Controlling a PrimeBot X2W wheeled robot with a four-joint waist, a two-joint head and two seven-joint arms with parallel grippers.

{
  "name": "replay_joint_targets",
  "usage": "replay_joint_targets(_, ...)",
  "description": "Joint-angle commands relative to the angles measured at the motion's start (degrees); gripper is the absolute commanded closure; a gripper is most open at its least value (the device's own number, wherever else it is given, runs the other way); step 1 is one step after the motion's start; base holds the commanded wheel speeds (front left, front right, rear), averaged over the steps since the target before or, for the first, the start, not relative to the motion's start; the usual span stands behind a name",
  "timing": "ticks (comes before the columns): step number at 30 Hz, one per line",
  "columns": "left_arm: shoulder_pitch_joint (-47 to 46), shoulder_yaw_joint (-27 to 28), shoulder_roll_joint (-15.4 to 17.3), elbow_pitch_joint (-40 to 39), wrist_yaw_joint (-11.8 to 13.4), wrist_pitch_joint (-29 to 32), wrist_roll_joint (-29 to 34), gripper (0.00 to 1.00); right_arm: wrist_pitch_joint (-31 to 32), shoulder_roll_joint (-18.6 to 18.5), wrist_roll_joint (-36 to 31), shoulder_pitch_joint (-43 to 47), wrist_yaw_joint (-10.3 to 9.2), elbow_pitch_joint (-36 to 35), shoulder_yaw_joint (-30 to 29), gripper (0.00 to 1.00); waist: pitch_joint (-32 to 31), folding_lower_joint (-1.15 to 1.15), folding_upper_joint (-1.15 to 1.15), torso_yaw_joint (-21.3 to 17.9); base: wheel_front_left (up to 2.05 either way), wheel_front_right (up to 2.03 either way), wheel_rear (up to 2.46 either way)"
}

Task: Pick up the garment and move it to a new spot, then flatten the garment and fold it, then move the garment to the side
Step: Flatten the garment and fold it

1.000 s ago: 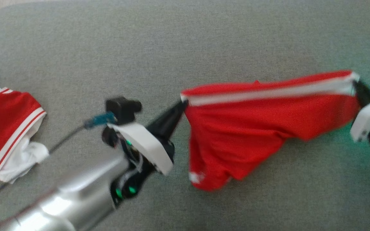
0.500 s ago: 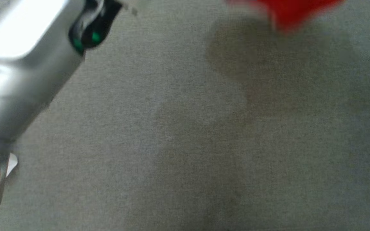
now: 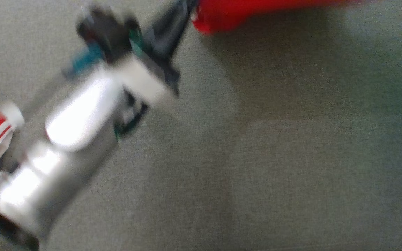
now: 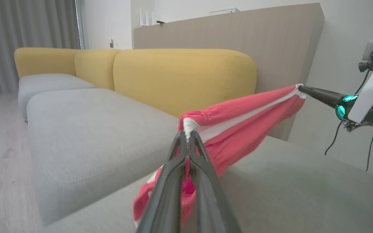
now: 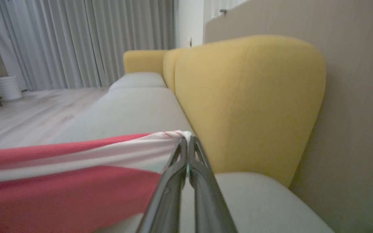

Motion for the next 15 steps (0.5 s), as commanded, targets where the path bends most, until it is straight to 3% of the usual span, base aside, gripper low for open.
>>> replay_joint_targets(1,3.44,4.12,2.02,-2.3,0.99,-0.67,2.32,1.0,0.42,-0.26,0.48,3.53,-0.06,-4.53,-1.19,1.0,-0.67,-0.01,0.0,-0.15,0.0,0.0,0.0)
replay_joint_targets(7,27.79,7.56,1.54,-10.18,2.94,-0.69,14.32,1.0,3.42,6.22,2.16,25.22,-0.06,-18.07,-6.33,1.0,-3.7,-0.01,0.0,-1.0,0.0,0.0,0.0)
replay_joint_targets(15,44.14,11.93,0.25,-14.8,4.99,-0.69,18.66,1.0,7.0,11.21,4.22,41.76,-0.06,-31.74,-13.43,1.0,-5.26,-0.01,0.0,-1.05,0.0,0.0,0.0)
